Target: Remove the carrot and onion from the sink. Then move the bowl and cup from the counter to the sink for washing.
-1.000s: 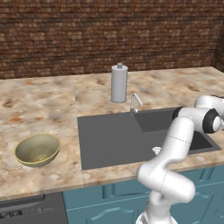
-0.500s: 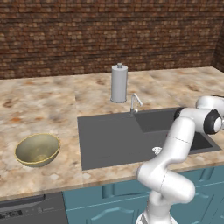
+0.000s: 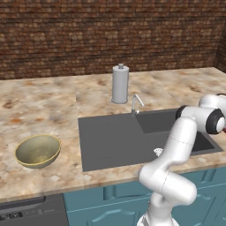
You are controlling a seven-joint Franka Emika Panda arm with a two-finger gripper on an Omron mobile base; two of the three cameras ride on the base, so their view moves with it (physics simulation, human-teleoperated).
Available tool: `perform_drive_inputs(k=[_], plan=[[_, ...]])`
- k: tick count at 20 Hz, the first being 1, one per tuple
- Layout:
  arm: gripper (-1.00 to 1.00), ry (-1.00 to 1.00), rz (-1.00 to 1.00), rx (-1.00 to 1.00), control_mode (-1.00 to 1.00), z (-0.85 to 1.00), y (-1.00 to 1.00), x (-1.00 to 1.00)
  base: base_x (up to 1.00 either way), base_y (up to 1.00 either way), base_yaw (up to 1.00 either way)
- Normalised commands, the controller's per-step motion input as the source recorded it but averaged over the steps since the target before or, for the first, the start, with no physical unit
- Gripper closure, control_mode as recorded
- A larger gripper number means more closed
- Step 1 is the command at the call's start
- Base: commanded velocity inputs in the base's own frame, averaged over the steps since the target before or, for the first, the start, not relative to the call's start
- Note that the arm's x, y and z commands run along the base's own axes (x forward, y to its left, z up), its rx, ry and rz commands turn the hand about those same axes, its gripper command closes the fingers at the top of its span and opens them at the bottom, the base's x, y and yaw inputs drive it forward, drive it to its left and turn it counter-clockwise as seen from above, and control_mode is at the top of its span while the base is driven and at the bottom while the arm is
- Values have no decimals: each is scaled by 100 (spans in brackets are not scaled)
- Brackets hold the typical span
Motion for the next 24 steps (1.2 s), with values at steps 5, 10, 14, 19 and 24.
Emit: perform_drive_inputs(k=[5, 10, 14, 19, 24], plan=[[-100, -12, -5, -6, -100, 24, 12, -15, 0, 0, 0], [-100, -5, -2, -11, -100, 28, 14, -12, 0, 0, 0], [-100, 0, 0, -15, -100, 37, 19, -12, 0, 0, 0], [-100, 1, -2, -16, -100, 38, 13, -6, 0, 0, 0], [-100, 3, -6, -6, -100, 31, 17, -17, 0, 0, 0]])
